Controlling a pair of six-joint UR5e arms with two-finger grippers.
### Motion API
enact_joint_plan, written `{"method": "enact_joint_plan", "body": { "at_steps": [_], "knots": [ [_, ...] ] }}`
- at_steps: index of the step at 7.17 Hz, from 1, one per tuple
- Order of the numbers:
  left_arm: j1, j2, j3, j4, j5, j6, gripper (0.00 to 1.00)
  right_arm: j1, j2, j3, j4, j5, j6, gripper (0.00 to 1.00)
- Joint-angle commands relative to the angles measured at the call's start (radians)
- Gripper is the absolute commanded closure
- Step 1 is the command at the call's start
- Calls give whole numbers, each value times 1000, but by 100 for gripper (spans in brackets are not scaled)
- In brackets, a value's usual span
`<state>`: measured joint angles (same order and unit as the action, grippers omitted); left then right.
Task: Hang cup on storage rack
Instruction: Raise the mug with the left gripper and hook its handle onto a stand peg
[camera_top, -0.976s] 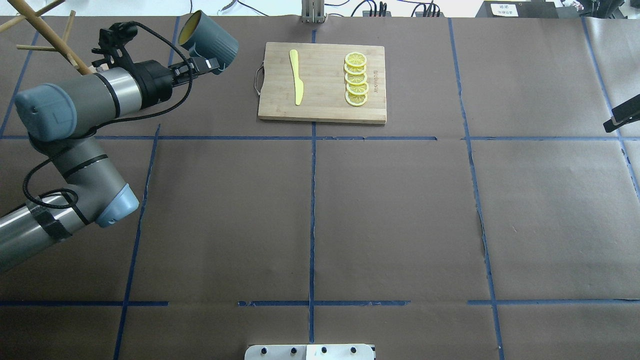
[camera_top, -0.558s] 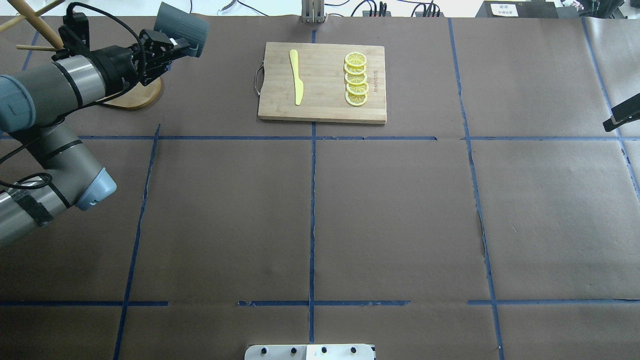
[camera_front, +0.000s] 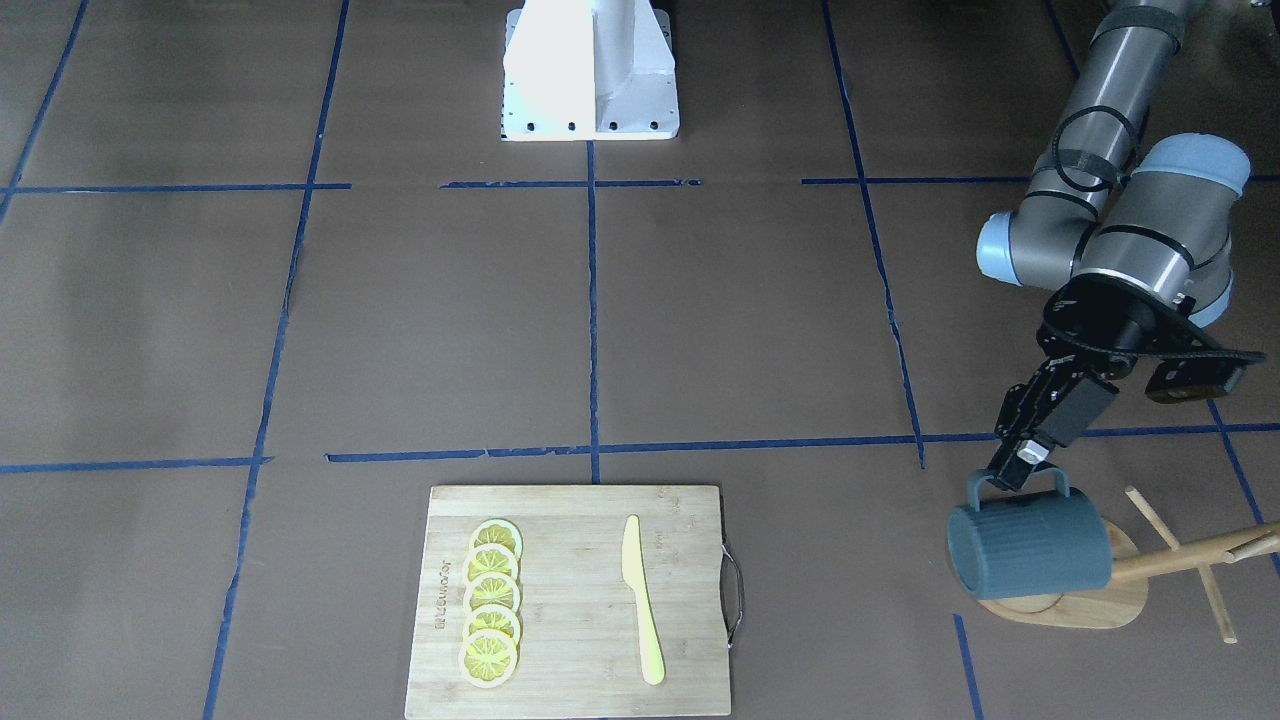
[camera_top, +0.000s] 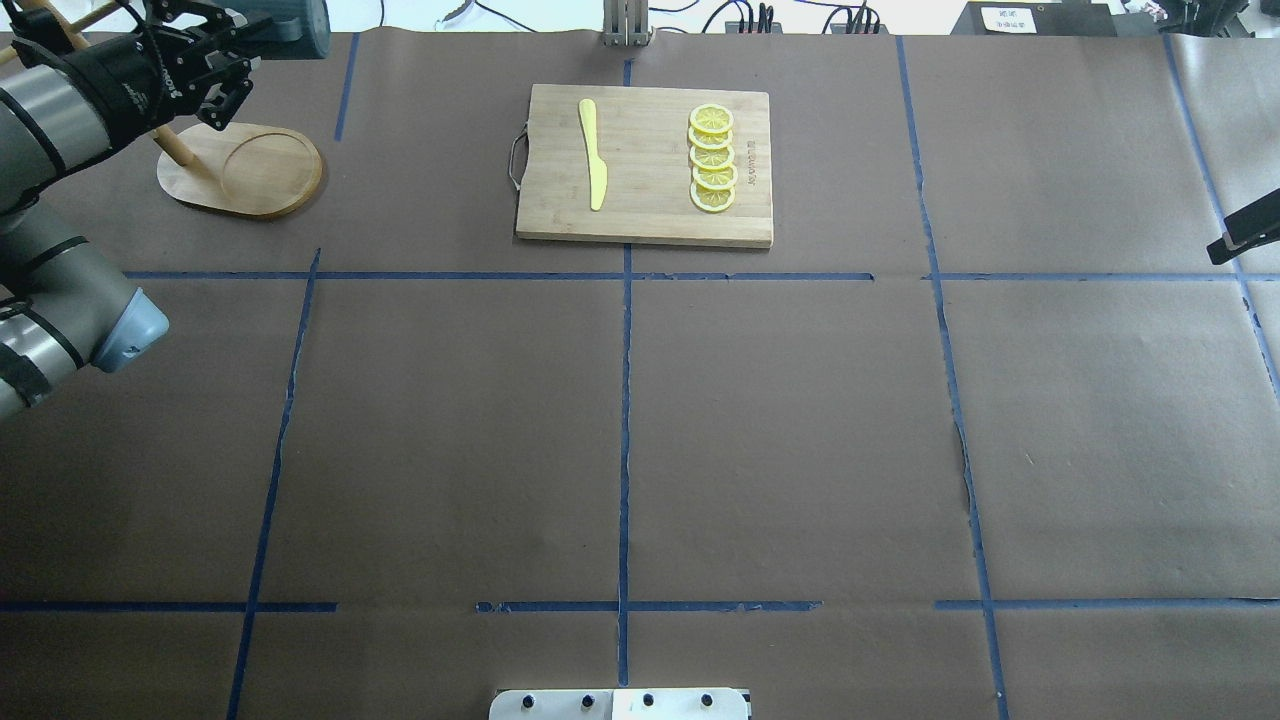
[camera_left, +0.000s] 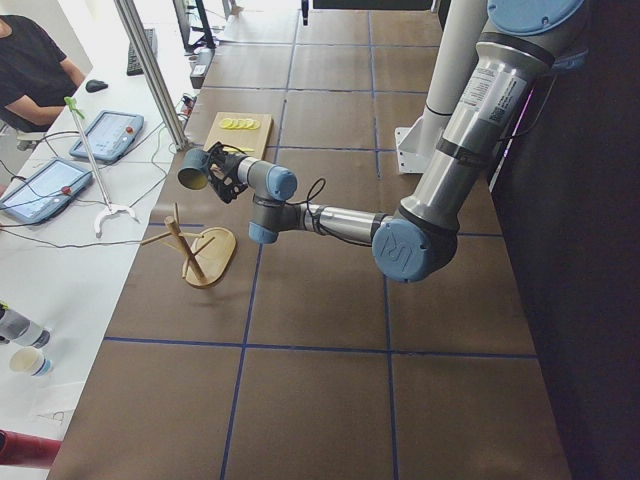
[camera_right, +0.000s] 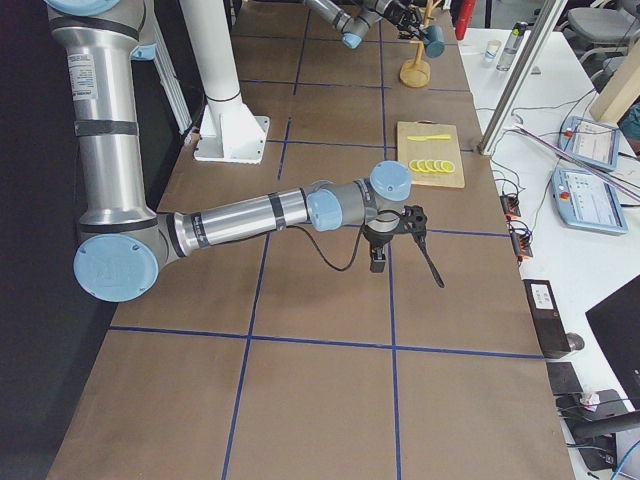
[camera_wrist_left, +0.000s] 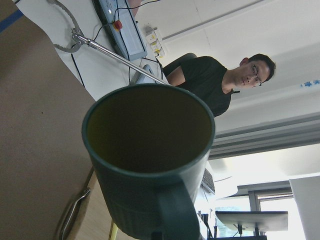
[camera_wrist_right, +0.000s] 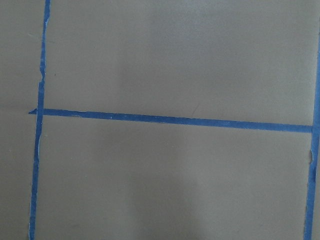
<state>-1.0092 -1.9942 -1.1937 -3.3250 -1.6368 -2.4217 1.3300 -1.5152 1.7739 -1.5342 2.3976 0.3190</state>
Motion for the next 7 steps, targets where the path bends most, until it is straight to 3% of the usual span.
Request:
{"method": "enact_joint_plan", "body": {
  "at_steps": [1, 7],
  "knots": [
    [-81, 0, 34, -11, 8, -227, 100, 0, -2, 4, 0, 2, 2, 0],
    [-95, 60, 42, -44, 25, -434, 100, 0, 0, 10, 8, 0, 3, 0]
  ]
}}
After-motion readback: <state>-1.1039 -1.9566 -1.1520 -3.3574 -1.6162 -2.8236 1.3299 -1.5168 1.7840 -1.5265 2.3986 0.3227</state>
